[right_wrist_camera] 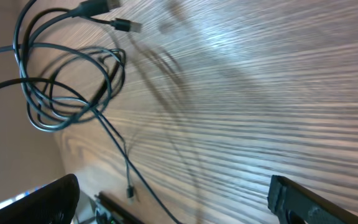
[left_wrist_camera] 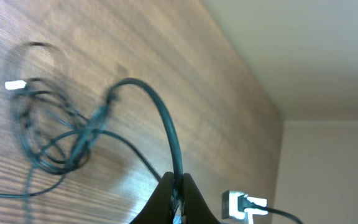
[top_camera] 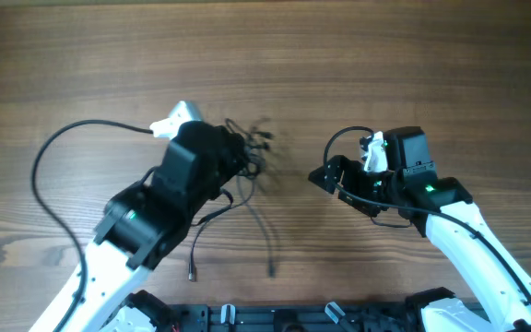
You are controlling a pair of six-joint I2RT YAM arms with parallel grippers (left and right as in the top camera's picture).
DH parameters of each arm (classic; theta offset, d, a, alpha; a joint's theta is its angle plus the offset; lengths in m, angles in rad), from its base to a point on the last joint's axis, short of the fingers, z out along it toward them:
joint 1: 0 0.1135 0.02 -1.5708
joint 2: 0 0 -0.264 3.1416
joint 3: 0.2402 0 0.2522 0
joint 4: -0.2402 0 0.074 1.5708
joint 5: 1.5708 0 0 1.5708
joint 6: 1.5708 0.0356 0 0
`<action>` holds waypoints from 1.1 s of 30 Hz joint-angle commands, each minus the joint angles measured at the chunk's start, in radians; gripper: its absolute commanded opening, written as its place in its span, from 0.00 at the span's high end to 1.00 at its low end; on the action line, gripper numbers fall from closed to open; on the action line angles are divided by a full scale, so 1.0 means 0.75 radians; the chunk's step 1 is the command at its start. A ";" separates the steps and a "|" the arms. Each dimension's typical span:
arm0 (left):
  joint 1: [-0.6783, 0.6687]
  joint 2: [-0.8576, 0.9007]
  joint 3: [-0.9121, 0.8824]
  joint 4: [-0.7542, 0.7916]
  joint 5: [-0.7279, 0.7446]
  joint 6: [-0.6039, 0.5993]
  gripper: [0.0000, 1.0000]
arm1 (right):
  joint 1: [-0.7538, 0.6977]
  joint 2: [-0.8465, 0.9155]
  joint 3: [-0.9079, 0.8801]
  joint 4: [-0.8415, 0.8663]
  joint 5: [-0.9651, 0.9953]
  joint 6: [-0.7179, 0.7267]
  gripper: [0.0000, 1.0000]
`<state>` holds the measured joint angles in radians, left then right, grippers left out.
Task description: Untangle cables
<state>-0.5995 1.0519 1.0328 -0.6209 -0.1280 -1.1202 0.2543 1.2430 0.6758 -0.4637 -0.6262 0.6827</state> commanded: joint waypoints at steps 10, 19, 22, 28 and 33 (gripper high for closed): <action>0.009 -0.109 0.019 0.154 -0.096 -0.024 0.96 | 0.425 0.100 0.004 0.559 0.095 0.072 0.00; 0.009 -0.111 0.019 0.296 -0.099 -0.096 0.96 | 0.577 0.396 0.004 1.035 0.373 0.080 0.00; 0.009 -0.111 0.019 0.296 -0.100 -0.108 0.96 | 0.577 0.501 0.004 1.235 0.464 0.175 0.03; 0.024 -0.139 0.019 0.360 -0.110 -0.123 0.96 | 0.577 0.701 0.004 1.346 0.493 0.358 0.74; 0.142 -0.211 0.019 0.326 -0.121 -0.011 0.96 | 0.544 0.675 0.004 1.330 0.411 0.315 0.86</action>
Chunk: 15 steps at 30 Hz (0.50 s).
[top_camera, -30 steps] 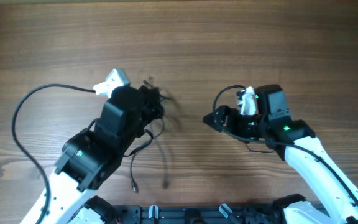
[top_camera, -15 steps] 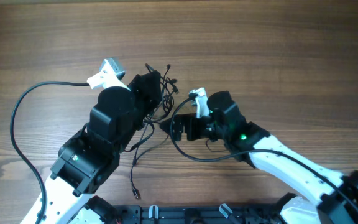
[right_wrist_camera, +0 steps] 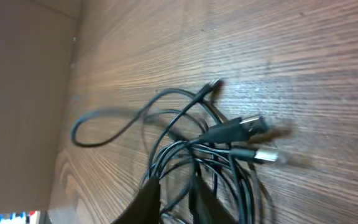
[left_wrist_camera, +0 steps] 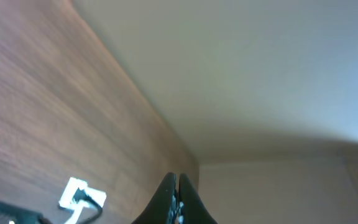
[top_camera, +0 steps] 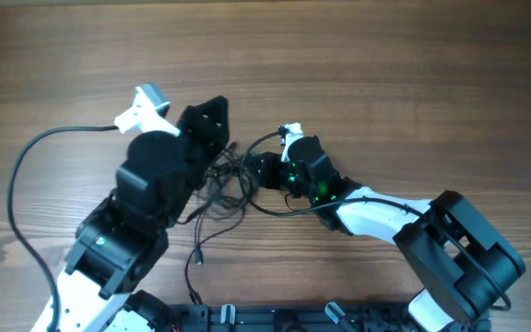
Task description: Untangle cables
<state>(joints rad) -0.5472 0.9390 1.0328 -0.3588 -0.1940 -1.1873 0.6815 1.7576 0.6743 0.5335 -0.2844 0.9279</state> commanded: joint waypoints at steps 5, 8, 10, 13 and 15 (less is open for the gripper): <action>0.276 -0.117 0.019 -0.330 -0.033 0.076 0.80 | -0.114 -0.087 0.006 -0.144 -0.114 -0.143 0.44; 0.346 -0.066 0.018 -0.485 -0.032 0.076 0.05 | -0.182 -0.152 0.006 -0.243 -0.165 -0.167 0.13; 0.352 -0.002 0.018 -0.531 -0.033 0.076 0.00 | -0.219 -0.194 0.006 -0.304 -0.224 -0.167 0.09; 0.351 0.131 0.018 -0.514 0.019 0.074 0.00 | -0.224 -0.221 0.006 -0.391 -0.272 -0.197 0.04; 0.351 0.248 0.018 -0.512 0.096 0.011 0.04 | -0.224 -0.222 0.006 -0.476 -0.272 -0.203 0.04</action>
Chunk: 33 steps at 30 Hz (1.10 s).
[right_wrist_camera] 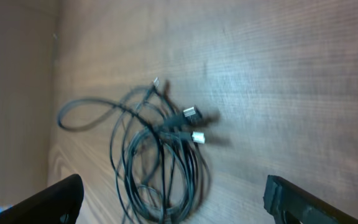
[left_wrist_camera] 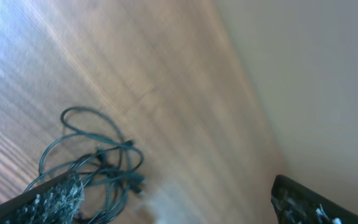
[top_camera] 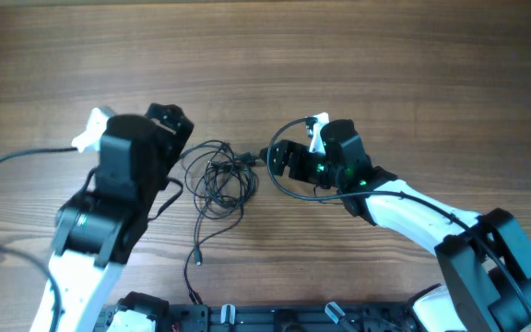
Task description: Untangle cables
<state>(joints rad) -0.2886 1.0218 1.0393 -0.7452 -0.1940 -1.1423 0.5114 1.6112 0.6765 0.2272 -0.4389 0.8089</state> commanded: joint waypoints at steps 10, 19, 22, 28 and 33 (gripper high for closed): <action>0.007 0.711 0.010 0.046 0.333 -0.692 0.18 | 0.003 -0.026 0.003 -0.192 -0.066 -0.068 0.03; 0.016 0.765 0.014 0.083 -0.037 -0.511 0.96 | 0.003 -0.027 0.003 -0.215 -0.151 -0.068 0.02; 0.028 0.647 0.040 0.086 0.015 -0.344 0.96 | 0.001 -0.035 0.003 -0.217 -0.213 -0.077 0.00; -0.007 0.297 0.078 0.107 0.145 -0.157 0.96 | -0.001 -0.335 0.003 -0.356 -0.203 -0.162 0.00; -0.097 0.136 0.078 0.166 0.162 -0.157 0.96 | -0.001 -0.608 0.003 -0.527 -0.147 -0.208 0.00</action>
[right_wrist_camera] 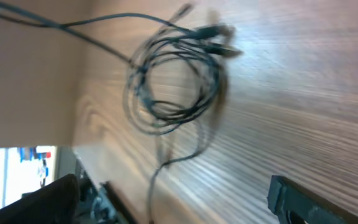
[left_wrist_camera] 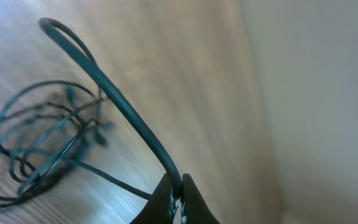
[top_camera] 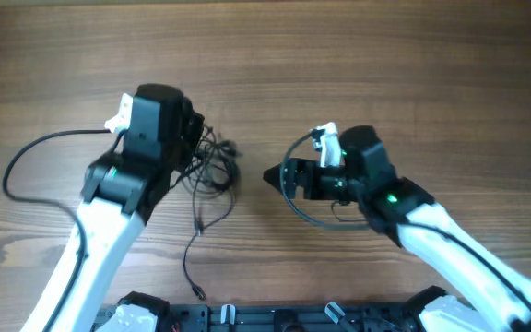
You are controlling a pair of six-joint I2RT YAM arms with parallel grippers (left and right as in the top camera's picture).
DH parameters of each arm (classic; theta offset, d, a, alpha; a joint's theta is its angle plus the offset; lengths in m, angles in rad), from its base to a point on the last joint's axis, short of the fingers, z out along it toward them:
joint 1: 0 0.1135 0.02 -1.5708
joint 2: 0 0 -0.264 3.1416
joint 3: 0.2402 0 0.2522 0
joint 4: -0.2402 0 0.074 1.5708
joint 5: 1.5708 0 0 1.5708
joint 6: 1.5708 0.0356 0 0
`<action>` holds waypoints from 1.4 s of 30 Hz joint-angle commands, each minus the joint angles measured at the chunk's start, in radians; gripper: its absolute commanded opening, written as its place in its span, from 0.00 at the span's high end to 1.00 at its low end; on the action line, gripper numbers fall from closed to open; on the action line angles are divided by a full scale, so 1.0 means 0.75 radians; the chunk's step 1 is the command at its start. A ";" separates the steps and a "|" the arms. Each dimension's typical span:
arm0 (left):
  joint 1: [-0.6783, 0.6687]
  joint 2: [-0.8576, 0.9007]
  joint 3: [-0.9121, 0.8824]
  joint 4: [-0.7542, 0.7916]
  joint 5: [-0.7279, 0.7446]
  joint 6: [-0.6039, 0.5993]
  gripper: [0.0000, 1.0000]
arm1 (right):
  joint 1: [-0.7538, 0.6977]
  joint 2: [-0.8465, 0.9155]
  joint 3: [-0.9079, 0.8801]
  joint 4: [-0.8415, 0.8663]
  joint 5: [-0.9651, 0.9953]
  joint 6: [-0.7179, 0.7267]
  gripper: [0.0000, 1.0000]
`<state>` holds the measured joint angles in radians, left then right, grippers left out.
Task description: Untangle cables
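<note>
A tangle of thin dark cables (top_camera: 212,168) lies on the wooden table, also seen as loops in the left wrist view (left_wrist_camera: 36,143) and the right wrist view (right_wrist_camera: 173,81). One tail (top_camera: 194,258) trails toward the front edge. My left gripper (top_camera: 198,138) sits at the tangle's upper left. In its own view the left gripper (left_wrist_camera: 176,186) is shut on a thicker dark cable (left_wrist_camera: 123,106) that arches up out of the tangle. My right gripper (top_camera: 271,175) stands open to the right of the tangle, apart from it, with nothing between its fingers (right_wrist_camera: 173,190).
The left arm's own black lead (top_camera: 26,166) loops over the table at the left. Another lead (top_camera: 304,189) curls round the right wrist. Black fixtures (top_camera: 275,318) line the table's front edge.
The left gripper, open beside the tangle before, is now shut on a cable loop. The right gripper has drawn back to the right, still open. The tangle sits further left with its tail stretched frontward.
First the left gripper was shut on a cable with the tangle hanging from it, the right open at the far right. Then both were shut at the tangle. Then both were open with the tangle lying between them. Now the left holds a loop again.
</note>
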<state>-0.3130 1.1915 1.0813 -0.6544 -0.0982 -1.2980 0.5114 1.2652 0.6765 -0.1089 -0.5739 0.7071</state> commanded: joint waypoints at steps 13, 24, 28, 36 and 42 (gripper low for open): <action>-0.287 -0.186 0.022 0.529 0.156 0.165 0.96 | 0.160 -0.235 0.003 -0.201 0.298 -0.100 0.00; -0.287 -0.282 0.024 0.606 0.155 0.186 0.96 | 0.422 0.315 0.003 0.487 0.525 0.021 0.00; -0.287 -0.282 0.024 0.604 0.155 0.186 0.96 | 0.431 0.569 0.004 0.858 0.605 0.144 0.00; -0.287 -0.282 0.024 0.604 0.150 0.216 0.96 | 0.431 0.836 0.050 1.075 0.646 0.313 0.71; -0.226 -0.365 0.024 0.528 0.120 0.400 0.96 | 0.321 0.711 0.050 0.856 0.600 0.277 0.95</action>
<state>-0.5201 0.9802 1.0840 -0.2333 0.0093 -1.0893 0.8097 1.8709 0.6979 0.6468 -0.1043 0.9195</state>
